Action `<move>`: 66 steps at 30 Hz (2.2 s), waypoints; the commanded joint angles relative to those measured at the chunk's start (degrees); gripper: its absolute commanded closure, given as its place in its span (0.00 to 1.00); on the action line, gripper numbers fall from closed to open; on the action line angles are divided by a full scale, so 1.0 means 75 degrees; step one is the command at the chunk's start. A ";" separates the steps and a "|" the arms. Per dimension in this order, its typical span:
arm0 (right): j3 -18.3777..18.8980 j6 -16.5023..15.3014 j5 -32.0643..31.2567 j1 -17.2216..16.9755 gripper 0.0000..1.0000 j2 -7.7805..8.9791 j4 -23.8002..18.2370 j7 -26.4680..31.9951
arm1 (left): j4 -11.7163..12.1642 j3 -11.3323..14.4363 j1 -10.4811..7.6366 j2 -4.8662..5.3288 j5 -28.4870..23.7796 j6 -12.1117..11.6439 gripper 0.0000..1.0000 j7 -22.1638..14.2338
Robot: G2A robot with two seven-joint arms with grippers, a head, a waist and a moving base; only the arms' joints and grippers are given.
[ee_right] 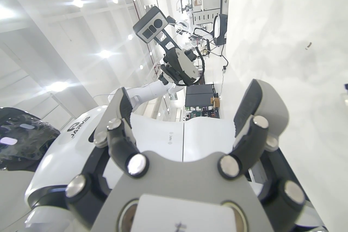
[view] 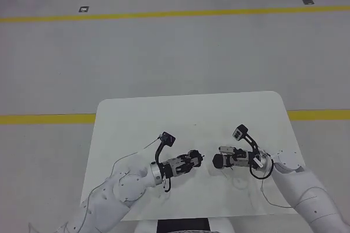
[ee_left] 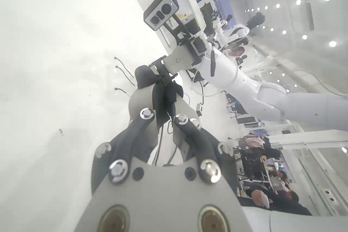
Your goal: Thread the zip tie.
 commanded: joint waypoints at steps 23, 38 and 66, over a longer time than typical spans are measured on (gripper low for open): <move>0.0220 0.0010 -0.0799 -0.0070 0.00 0.0092 -0.0271 -0.0294 | 0.0000 0.0000 0.0000 0.0000 0.0000 0.0000 1.00 0.0000; 0.0914 -0.0392 -0.3643 -0.0091 0.00 0.0502 -0.1155 0.0634 | 0.0000 0.0000 0.0000 0.0000 0.0000 0.0000 1.00 0.0000; 0.0272 -0.0345 -0.6737 0.0400 0.00 0.0600 -0.2022 0.0229 | 0.0000 0.0000 0.0000 0.0000 0.0000 0.0000 1.00 0.0000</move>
